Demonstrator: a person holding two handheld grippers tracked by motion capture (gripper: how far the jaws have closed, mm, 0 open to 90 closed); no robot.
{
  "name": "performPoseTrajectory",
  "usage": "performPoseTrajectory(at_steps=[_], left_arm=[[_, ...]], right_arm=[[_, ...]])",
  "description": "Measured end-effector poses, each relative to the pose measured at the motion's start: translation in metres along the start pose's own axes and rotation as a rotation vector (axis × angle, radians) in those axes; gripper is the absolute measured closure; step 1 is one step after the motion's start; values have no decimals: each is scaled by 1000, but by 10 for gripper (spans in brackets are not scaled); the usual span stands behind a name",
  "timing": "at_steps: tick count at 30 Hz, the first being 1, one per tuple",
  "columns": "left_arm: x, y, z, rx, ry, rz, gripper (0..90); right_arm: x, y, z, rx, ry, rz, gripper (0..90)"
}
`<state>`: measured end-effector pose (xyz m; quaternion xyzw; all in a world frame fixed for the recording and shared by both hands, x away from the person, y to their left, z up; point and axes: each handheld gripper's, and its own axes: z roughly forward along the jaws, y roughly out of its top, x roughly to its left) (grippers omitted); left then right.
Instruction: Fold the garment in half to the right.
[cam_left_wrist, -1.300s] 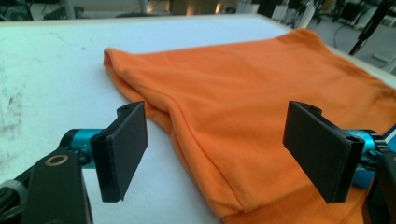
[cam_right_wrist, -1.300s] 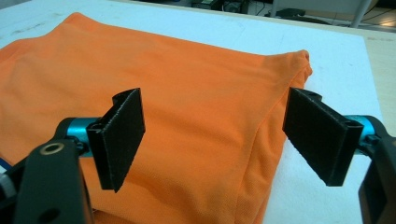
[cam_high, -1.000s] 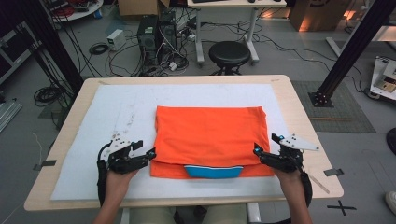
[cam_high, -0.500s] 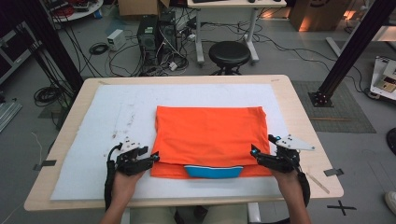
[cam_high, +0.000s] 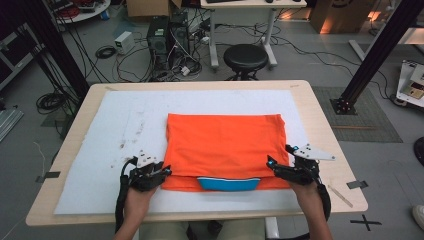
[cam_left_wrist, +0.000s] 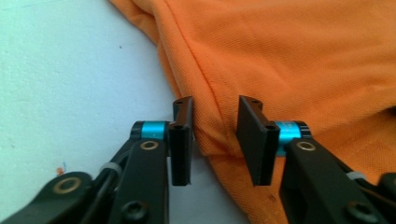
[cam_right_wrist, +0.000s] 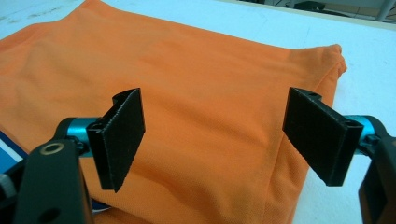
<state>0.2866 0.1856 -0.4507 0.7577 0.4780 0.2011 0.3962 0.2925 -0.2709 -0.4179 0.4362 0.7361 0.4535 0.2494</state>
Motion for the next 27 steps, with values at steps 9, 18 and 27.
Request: performPoseTrajectory(at_steps=[9, 18, 27], left_arm=[[0, -1, -1, 0, -22, -13, 826], [2, -2, -3, -13, -50, -32, 855], [0, -7, -12, -33, -89, -56, 858]], right_arm=[[3, 1, 3, 6, 17, -3, 214], [9, 5, 10, 18, 47, -8, 214], [19, 15, 19, 15, 86, -29, 214]])
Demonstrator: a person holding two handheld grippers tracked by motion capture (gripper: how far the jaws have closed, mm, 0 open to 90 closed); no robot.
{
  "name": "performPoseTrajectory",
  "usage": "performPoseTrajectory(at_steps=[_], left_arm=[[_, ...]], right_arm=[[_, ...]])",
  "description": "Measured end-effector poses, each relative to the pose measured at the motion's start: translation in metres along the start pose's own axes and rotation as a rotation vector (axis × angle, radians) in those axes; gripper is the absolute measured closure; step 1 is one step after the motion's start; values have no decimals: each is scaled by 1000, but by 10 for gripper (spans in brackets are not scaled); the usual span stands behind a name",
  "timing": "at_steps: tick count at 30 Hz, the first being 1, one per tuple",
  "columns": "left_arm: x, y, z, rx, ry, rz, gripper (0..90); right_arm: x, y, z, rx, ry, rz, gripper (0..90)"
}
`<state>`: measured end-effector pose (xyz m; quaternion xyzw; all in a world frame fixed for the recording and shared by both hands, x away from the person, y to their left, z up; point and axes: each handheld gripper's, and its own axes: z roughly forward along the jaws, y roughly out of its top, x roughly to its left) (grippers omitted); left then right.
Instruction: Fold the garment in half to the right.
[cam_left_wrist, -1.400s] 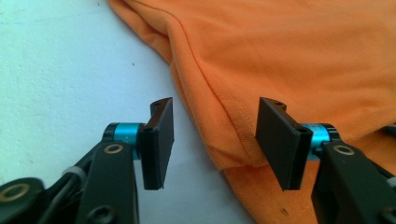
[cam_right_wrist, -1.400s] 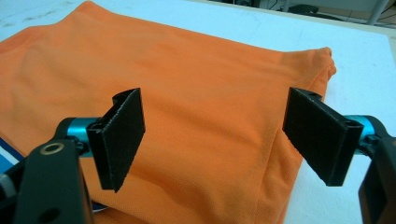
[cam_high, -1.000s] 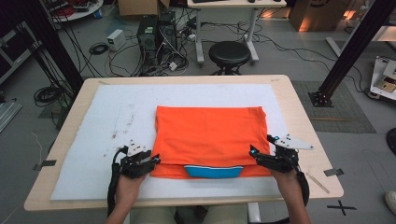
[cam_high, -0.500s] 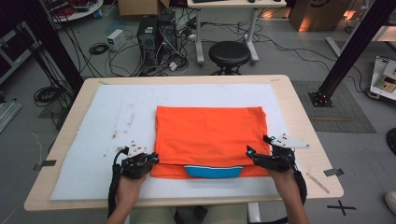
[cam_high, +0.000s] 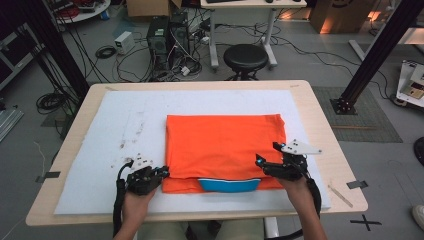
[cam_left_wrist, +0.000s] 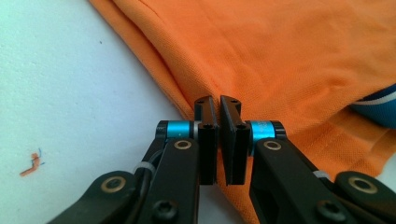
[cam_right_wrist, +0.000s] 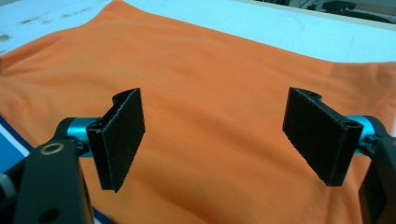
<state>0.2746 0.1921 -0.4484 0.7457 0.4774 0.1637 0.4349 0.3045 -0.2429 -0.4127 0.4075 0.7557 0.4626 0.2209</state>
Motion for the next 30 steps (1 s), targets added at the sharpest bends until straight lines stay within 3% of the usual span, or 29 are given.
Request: performPoseTrajectory(at_steps=[10, 18, 24, 30], left_arm=[[1, -2, 0, -14, -2, 4, 857], [1, -4, -3, -38, -14, 1, 857], [0, -5, -4, -41, -20, 9, 857], [1, -3, -2, -36, -27, 10, 857]], right_arm=[[20, 20, 45, 33, 84, -22, 214], [40, 50, 83, 42, 148, -63, 214], [58, 75, 113, 59, 165, -115, 216], [72, 91, 142, 74, 176, -138, 220]])
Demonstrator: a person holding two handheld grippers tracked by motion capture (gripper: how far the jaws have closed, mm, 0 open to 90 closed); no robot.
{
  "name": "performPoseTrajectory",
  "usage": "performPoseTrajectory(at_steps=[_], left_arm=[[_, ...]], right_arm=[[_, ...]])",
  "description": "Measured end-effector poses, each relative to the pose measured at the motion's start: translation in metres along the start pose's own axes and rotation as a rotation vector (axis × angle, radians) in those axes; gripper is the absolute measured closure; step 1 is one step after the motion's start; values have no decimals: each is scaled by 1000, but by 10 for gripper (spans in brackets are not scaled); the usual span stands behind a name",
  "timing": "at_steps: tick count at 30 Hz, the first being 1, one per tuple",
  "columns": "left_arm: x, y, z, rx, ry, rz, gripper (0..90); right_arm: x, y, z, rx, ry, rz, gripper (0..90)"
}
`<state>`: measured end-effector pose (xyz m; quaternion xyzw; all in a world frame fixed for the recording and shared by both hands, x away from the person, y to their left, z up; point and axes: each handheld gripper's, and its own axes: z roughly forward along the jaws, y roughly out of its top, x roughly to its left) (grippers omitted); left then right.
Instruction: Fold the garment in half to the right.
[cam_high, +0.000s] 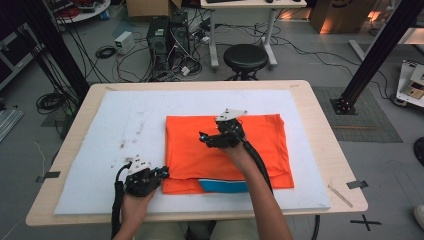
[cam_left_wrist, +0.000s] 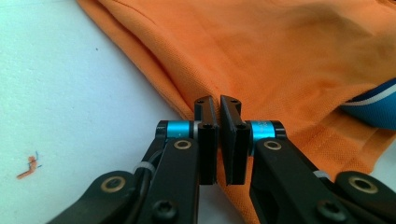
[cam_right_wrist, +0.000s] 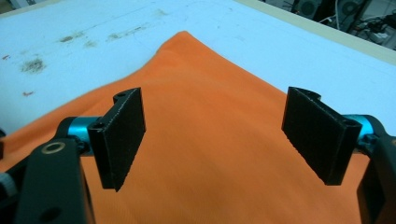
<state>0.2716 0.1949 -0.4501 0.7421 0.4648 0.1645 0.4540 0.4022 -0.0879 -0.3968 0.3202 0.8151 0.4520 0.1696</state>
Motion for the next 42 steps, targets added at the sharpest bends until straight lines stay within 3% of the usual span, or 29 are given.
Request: performPoseTrajectory(at_steps=[13, 20, 34, 42], left_arm=[[3, 2, 3, 23, -25, 2, 857], [3, 2, 4, 24, -31, 7, 857], [2, 2, 3, 15, -34, 11, 857], [2, 2, 4, 15, -34, 10, 857]], right_arm=[[15, 30, 70, 57, 62, -42, 247], [29, 34, 104, 110, 94, -61, 266], [49, 30, 142, 197, 123, -95, 345], [55, 33, 149, 236, 94, -145, 489]])
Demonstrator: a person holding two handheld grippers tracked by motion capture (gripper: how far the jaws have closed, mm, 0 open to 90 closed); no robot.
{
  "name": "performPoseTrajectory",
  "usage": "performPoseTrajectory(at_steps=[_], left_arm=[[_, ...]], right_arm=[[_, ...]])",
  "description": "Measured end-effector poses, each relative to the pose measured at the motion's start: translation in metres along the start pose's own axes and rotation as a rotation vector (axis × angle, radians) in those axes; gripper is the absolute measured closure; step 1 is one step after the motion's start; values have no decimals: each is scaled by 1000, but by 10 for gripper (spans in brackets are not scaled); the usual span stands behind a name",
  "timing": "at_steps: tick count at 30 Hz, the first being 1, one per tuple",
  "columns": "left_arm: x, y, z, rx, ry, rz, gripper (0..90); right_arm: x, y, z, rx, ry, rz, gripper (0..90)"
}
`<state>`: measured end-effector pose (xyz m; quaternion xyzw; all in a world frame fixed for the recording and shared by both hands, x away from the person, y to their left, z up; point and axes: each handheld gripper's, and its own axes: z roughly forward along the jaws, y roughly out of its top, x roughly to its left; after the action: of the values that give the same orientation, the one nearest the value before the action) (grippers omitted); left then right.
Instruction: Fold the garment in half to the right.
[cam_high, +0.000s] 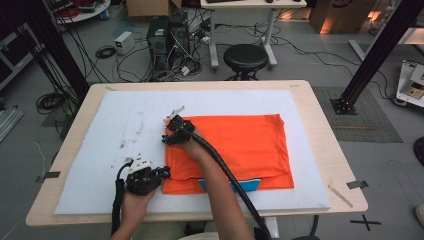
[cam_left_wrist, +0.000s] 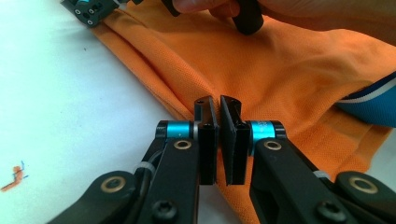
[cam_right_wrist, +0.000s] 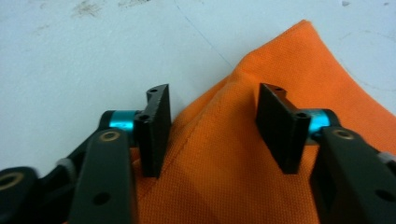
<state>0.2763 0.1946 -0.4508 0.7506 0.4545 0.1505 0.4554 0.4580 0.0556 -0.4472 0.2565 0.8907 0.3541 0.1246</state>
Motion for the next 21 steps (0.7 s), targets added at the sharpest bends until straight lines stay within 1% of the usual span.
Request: performPoseTrajectory(at_steps=[2, 5, 9, 10, 12, 14, 17, 21], left_arm=[[0, 0, 0, 1, 0, 2, 857], [0, 0, 0, 0, 2, 3, 857], [0, 1, 0, -6, 12, -2, 857], [1, 1, 1, -5, 12, -2, 857], [1, 1, 1, -6, 15, -5, 857], [1, 2, 2, -7, 13, -3, 857], [1, 3, 2, -15, 9, -5, 857], [0, 5, 3, -24, -4, -7, 857]], right_arm=[[1, 0, 0, 1, -9, 0, 528], [2, 0, -1, -2, -18, -10, 614], [4, -1, -1, -10, -54, -29, 772], [5, -2, -1, -14, -65, -34, 792], [6, -2, -1, -16, -80, -47, 811], [6, -2, -2, -18, -89, -46, 820], [3, -4, -4, -38, -69, -14, 824], [-1, -7, -10, -83, -44, 16, 826]])
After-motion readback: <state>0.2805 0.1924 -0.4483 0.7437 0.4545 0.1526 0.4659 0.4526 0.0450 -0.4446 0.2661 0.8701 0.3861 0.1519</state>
